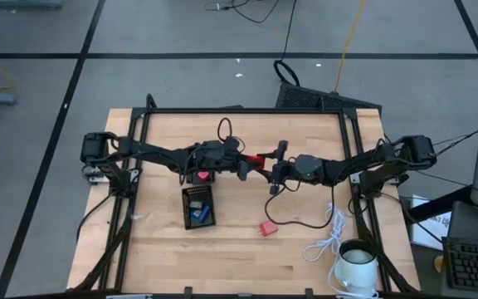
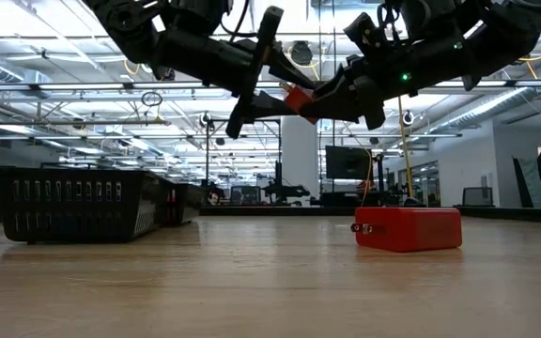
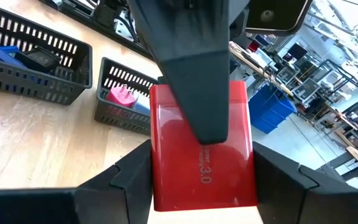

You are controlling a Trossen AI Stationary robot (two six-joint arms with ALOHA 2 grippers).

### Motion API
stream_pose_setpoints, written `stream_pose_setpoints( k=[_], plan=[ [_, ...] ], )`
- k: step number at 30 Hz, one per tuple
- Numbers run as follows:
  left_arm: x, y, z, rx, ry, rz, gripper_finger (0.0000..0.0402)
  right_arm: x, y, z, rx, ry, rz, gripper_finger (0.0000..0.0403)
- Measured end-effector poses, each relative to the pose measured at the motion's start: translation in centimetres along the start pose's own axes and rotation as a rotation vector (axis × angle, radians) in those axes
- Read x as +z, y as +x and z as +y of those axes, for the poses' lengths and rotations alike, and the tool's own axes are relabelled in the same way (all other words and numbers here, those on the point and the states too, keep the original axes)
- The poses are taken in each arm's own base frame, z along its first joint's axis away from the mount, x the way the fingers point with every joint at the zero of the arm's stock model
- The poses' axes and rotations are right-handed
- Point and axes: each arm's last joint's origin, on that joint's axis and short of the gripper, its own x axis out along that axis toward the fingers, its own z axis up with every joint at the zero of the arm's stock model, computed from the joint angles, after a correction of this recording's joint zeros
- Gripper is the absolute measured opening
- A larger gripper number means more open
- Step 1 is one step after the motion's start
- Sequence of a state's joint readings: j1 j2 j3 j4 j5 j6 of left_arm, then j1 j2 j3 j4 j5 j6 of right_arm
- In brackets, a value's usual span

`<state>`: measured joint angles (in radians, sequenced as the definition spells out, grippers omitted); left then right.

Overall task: Pick & Place Office items
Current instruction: Put the top red charger adapter into the top black bin

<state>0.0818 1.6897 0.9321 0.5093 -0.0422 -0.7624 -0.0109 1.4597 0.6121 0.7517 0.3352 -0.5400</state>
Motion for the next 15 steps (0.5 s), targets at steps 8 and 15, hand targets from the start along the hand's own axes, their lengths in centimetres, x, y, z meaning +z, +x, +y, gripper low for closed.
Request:
stream_pose_setpoints(
  k=[8,15],
  plan=[
    [0.19,0.01,0.4,0.024,0.003,-0.003,0.0134,-0.1,0.02,-0.02,-0.01,-0.02,0.013,0.0205],
    [0.61,0.0,0.75,0.007,0.091,0.003,0.013,-0.05,0.02,-0.06,-0.009,0.111,0.006,0.0263]
  ],
)
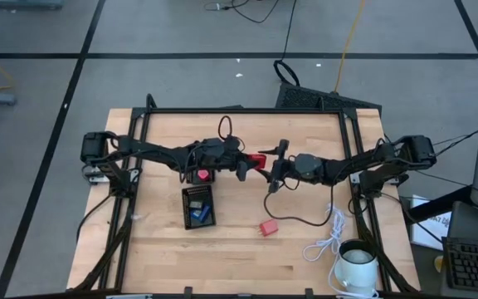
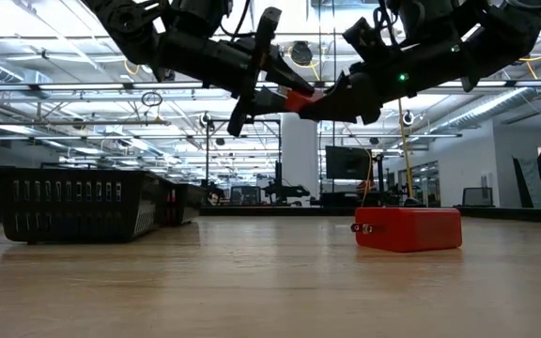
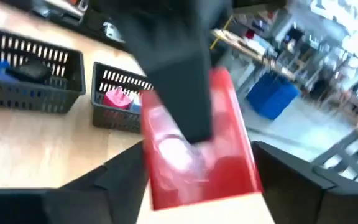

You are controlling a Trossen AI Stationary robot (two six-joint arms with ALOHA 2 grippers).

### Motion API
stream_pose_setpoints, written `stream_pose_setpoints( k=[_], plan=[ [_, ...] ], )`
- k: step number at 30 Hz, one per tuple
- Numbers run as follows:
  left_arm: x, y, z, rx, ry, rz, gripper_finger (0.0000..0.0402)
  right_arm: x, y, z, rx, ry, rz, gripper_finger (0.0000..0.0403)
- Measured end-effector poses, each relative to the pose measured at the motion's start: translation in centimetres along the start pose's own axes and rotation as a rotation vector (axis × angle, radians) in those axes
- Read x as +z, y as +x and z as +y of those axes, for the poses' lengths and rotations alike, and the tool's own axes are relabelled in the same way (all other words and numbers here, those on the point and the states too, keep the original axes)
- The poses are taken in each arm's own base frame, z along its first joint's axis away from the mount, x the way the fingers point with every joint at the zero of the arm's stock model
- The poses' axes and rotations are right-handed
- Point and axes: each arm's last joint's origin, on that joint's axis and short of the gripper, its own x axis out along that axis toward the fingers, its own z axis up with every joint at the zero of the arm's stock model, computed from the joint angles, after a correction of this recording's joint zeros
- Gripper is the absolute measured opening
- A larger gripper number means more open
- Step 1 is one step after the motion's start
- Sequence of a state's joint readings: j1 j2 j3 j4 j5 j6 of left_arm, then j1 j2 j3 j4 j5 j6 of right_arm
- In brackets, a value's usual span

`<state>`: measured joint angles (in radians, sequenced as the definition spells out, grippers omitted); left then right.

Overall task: Pick & Place Office items
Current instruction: Put the top red charger adapter into the top black bin

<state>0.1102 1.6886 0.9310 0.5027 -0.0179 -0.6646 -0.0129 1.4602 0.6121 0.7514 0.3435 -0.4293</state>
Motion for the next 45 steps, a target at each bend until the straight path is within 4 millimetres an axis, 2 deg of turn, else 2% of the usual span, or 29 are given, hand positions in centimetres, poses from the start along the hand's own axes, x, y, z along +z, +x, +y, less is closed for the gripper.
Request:
stream_pose_setpoints(
  k=[6,14,18,23,29,34,39,45],
  plan=[
    [1.5,-1.3,-0.4,-0.028,0.05,0.004,0.013,0.0,-0.2,-0.1,0.007,0.118,0.013,0.0312],
    [3.7,-6.1,-2.7,0.09,0.211,-0.023,0.013,0.9,-2.0,-2.0,-0.003,0.207,0.052,0.0306],
    [3.5,-8.1,-4.2,0.144,0.322,-0.016,0.013,1.1,-3.3,-3.0,-0.023,0.239,0.04,0.0296],
    [1.5,-9.2,-4.6,0.235,0.379,-0.029,0.013,-0.1,-4.9,-3.8,-0.056,0.273,0.032,0.0288],
    [-1.3,-10.6,-2.7,0.343,0.271,-0.037,0.0131,-0.7,-5.8,-4.7,-0.099,0.333,0.021,0.0286],
    [-2.8,-12.5,-0.9,0.482,0.121,-0.054,0.0131,-0.9,-5.8,-4.8,-0.106,0.335,0.027,0.0286],
    [-3.8,-14.8,0.9,0.664,-0.057,0.021,0.0131,-1.0,-5.8,-4.8,-0.106,0.336,0.027,0.0286],
    [-4.9,-15.8,1.9,0.746,-0.225,0.168,0.0131,-0.9,-5.8,-4.8,-0.107,0.337,0.022,0.0286]
  ],
)
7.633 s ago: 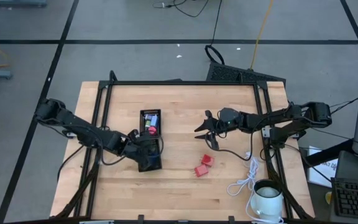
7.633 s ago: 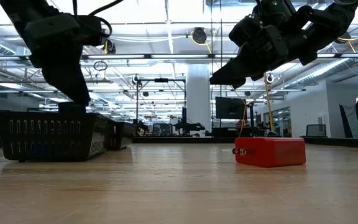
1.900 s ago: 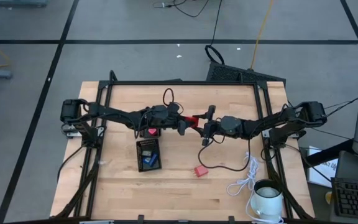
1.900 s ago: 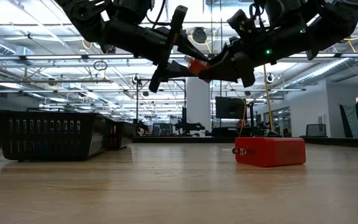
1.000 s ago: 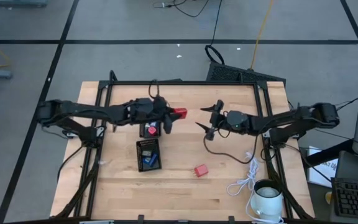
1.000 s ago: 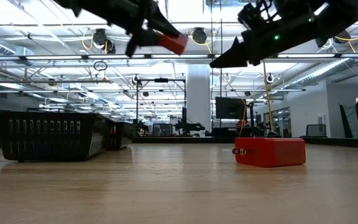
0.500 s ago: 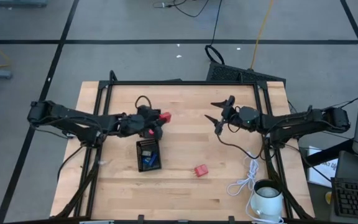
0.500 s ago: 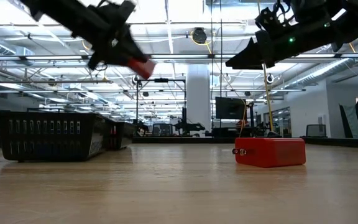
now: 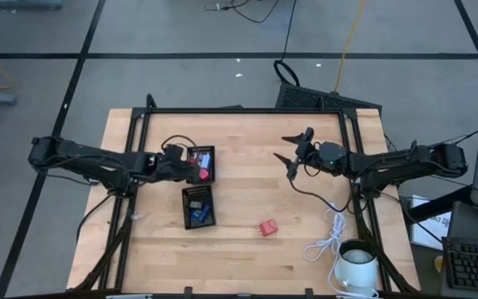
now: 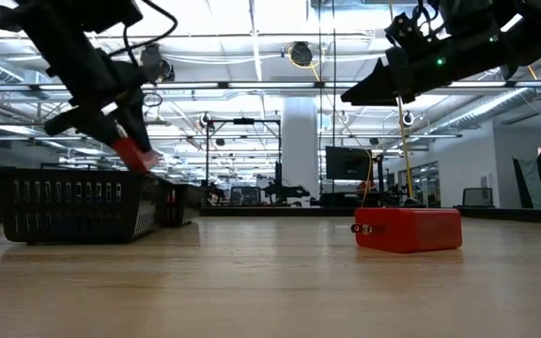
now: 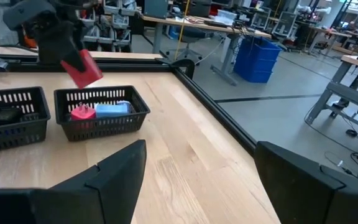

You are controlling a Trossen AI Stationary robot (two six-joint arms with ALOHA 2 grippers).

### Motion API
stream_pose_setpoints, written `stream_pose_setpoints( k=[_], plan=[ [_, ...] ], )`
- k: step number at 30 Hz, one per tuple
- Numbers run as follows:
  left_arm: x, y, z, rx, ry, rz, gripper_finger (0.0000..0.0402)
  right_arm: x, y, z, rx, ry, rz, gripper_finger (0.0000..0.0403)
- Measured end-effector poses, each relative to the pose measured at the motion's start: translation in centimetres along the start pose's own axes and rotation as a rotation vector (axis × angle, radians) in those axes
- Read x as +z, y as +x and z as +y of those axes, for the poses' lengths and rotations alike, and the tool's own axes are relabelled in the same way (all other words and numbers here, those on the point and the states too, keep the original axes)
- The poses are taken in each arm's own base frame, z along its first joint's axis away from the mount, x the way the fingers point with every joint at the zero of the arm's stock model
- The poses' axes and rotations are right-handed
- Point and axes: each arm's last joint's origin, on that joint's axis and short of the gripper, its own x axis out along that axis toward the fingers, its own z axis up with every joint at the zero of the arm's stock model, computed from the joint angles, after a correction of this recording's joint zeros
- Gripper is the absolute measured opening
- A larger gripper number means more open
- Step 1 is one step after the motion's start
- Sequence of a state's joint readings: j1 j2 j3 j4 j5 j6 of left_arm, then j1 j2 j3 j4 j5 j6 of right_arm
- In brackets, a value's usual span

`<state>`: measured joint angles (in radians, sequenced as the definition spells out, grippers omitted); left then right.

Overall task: Pick & Place Office items
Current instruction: Put the top red charger adapter into the top black bin

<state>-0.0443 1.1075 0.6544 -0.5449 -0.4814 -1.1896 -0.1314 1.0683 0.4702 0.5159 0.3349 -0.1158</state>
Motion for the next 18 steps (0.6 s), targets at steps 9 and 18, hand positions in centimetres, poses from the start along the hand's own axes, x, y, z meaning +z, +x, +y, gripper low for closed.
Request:
stream_pose_setpoints(
  k=[9,18],
  plan=[
    [-0.8,1.5,-0.1,0.034,-0.006,0.131,0.0131,0.1,0.0,0.0,0.0,0.002,-0.006,0.0286],
    [-0.7,3.1,0.3,0.095,-0.016,0.189,0.0131,0.1,0.0,0.0,0.0,0.002,-0.005,0.0286]
  ],
)
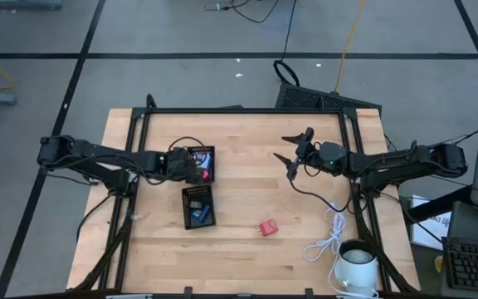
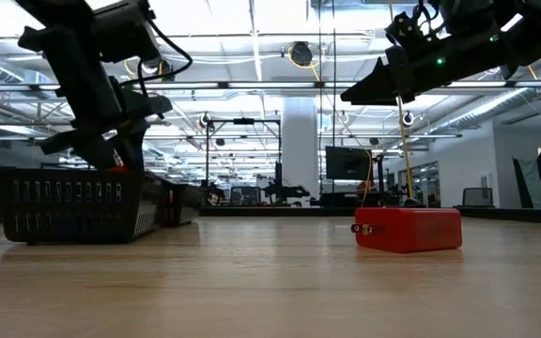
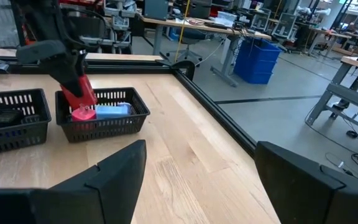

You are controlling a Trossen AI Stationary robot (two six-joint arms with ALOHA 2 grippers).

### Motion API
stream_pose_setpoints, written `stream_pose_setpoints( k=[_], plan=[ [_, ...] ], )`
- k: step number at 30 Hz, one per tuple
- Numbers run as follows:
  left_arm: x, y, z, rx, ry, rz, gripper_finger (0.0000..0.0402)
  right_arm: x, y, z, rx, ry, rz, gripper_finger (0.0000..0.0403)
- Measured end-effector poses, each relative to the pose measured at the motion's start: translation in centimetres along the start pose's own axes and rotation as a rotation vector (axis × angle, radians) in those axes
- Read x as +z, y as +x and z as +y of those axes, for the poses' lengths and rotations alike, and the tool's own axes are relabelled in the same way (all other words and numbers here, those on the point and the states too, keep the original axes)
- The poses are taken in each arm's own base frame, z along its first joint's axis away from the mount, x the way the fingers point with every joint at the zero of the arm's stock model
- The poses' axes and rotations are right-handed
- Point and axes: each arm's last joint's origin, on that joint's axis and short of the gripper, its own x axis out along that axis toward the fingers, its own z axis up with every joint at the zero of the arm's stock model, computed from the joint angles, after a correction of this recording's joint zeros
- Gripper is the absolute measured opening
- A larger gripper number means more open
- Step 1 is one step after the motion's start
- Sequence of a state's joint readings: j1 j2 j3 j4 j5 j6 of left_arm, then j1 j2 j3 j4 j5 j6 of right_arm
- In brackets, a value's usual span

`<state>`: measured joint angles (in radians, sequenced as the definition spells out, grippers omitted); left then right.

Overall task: Pick & Place Office items
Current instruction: Put the top red charger adapter into the top black bin, then put the red charger adapter into the top black bin

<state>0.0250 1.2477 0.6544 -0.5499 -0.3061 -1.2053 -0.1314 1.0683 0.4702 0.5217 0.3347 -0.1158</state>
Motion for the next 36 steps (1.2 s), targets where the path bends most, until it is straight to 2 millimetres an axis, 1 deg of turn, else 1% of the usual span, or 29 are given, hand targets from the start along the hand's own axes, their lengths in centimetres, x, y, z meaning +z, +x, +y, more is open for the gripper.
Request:
stream_pose_setpoints(
  k=[10,19,23,28,32,36],
  plan=[
    [0.4,0.4,0.2,0.004,-0.01,0.035,0.0131,0.0,0.0,0.0,0.0,-0.001,0.002,0.0286],
    [0.7,0.4,0.2,-0.002,0.01,0.026,0.0136,0.0,0.0,0.0,0.0,-0.001,0.003,0.0286],
    [0.8,0.4,0.0,-0.013,0.005,0.005,0.0159,0.0,0.0,0.0,0.0,-0.001,0.003,0.0286],
    [0.8,0.4,0.0,-0.013,0.007,0.007,0.0206,0.0,0.0,0.0,0.0,-0.001,0.003,0.0286],
    [0.8,0.4,0.0,-0.019,0.039,0.014,0.0241,0.0,0.0,0.0,0.0,-0.001,0.003,0.0286],
    [1.3,-0.1,-0.6,-0.038,0.064,-0.001,0.0262,0.0,0.0,0.0,0.0,-0.002,0.003,0.0286]
  ],
)
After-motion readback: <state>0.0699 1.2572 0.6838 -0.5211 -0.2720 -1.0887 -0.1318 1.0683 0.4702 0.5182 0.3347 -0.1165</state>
